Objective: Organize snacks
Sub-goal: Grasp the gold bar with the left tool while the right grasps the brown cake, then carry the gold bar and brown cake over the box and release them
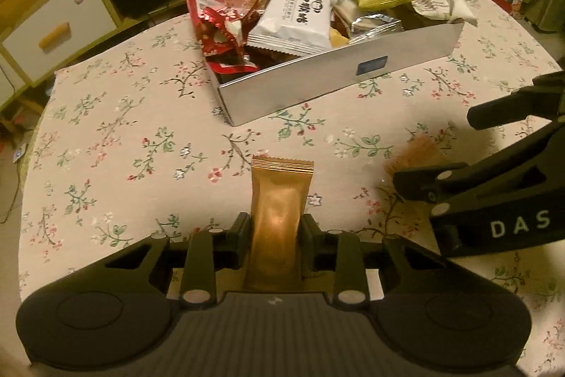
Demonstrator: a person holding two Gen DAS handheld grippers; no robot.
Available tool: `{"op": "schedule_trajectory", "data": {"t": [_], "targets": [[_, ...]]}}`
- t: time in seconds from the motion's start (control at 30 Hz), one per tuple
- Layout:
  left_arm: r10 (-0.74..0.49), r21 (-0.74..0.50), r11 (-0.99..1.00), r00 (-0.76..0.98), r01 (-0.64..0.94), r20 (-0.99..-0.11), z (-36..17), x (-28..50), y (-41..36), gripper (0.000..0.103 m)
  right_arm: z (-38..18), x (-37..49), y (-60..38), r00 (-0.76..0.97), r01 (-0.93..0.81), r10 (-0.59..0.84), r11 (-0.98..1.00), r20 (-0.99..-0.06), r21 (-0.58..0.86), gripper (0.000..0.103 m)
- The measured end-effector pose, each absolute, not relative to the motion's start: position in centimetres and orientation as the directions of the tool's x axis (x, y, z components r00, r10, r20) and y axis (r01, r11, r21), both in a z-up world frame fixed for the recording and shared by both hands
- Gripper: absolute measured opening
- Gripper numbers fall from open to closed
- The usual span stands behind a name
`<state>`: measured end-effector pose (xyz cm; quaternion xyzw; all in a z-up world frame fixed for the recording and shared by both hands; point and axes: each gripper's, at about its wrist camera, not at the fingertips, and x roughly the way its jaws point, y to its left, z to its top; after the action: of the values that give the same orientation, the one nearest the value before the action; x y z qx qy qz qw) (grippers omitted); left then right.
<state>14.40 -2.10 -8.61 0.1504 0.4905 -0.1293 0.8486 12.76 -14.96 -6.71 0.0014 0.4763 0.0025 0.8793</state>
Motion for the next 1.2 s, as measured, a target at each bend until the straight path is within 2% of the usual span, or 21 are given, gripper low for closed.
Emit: {"op": "schedule_trajectory", "data": {"t": [0.07, 0.2, 0.23, 0.43, 0.7, 1.2], "targets": [[-0.064, 0.136, 0.922, 0.489, 0.362, -0.87, -8.6, 14.4, -2.0, 0.035, -6.9, 12.8, -14.7, 0.545, -0.009, 0.003, 1.0, -0.838, -0.002, 0.068], [-0.046, 0.158, 0.92, 0.499, 0.359, -0.865, -8.6, 14.4, -2.1, 0.035, -7.7, 13.0, -14.1, 0.523, -0.029, 0.019, 1.0, -0.852, 0.004, 0.052], [-0.043, 0.162, 0.919, 0.501, 0.358, -0.865, -8.6, 14.4, -2.1, 0.035, -7.7, 12.9, -13.9, 0.526, -0.033, 0.013, 0.999, -0.85, -0.005, 0.042], [-0.033, 0.17, 0.921, 0.506, 0.349, -0.862, -8.5, 14.4, -1.9, 0.035, -7.5, 13.0, -13.2, 0.54, -0.045, -0.017, 0.998, -0.842, -0.049, 0.037], [-0.037, 0.168, 0.925, 0.522, 0.34, -0.852, -7.8, 14.4, -1.8, 0.035, -7.0, 12.9, -13.2, 0.567, -0.04, -0.041, 0.996, -0.823, -0.077, 0.036], [-0.17, -0.037, 0.973, 0.601, 0.227, -0.781, -2.3, 15.9, 0.9, 0.035, -2.3, 13.1, -17.0, 0.641, 0.025, 0.021, 0.998, -0.767, 0.049, 0.035]]}}
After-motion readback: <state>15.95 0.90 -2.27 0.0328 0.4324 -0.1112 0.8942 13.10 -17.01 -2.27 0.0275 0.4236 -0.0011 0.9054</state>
